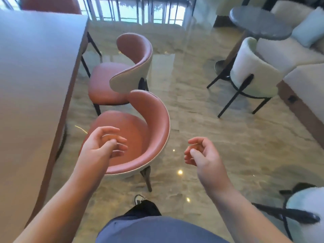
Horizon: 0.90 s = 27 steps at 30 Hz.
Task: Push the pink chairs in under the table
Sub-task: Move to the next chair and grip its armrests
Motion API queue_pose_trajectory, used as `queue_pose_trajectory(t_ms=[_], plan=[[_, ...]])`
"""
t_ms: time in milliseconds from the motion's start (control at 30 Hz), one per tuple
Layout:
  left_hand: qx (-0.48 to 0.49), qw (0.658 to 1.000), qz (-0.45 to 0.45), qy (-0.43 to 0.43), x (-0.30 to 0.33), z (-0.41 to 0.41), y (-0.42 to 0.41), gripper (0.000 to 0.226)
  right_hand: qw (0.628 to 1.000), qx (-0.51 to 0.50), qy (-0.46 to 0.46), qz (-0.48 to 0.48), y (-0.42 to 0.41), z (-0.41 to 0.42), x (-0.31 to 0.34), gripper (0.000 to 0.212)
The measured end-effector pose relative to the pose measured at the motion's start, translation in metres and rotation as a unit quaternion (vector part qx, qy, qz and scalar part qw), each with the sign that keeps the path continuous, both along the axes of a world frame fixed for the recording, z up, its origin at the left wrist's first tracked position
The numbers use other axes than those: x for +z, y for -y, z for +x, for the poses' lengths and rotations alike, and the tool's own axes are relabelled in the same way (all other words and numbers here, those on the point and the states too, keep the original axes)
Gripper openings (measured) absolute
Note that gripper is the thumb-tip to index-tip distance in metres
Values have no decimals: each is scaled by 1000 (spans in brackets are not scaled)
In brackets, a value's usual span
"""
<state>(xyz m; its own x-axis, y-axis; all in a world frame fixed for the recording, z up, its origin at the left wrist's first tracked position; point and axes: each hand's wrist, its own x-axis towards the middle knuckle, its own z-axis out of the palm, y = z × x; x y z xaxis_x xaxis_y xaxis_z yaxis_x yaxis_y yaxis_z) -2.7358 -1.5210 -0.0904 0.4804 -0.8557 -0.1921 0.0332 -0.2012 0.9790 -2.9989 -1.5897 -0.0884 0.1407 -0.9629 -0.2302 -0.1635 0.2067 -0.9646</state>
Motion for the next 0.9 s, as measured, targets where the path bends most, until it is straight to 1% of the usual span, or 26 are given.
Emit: queue_pose_trajectory(t_ms=[133, 200, 267, 367, 467, 600, 667, 733, 833, 900], plan=[[73, 997, 33, -17, -18, 43, 12, 31, 997, 78, -13, 21, 61, 64, -6, 23], [111, 993, 40, -24, -23, 61, 15, 31, 992, 127, -12, 16, 89, 94, -9, 22], [148, 987, 56, -34, -30, 75, 15, 30, 985, 169, -30, 14, 114, 124, -16, 23], [216, 972, 69, -62, -43, 90, 13, 30, 972, 226, -66, 11, 149, 168, -35, 25], [286, 950, 93, -79, -60, 96, 14, 30, 951, 289, -108, 10, 180, 207, -59, 28], [369, 915, 127, -98, -87, 93, 26, 30, 920, 361, -150, 28, 222, 257, -94, 29], [428, 888, 134, -101, -102, 88, 35, 31, 893, 416, -168, 34, 244, 280, -113, 31], [470, 867, 139, -94, -113, 82, 43, 32, 873, 448, -189, 41, 262, 297, -128, 33], [547, 815, 163, -100, -138, 61, 61, 36, 834, 506, -214, 55, 293, 321, -156, 32], [572, 788, 203, -103, -160, 46, 76, 38, 810, 533, -242, 31, 314, 331, -176, 29]])
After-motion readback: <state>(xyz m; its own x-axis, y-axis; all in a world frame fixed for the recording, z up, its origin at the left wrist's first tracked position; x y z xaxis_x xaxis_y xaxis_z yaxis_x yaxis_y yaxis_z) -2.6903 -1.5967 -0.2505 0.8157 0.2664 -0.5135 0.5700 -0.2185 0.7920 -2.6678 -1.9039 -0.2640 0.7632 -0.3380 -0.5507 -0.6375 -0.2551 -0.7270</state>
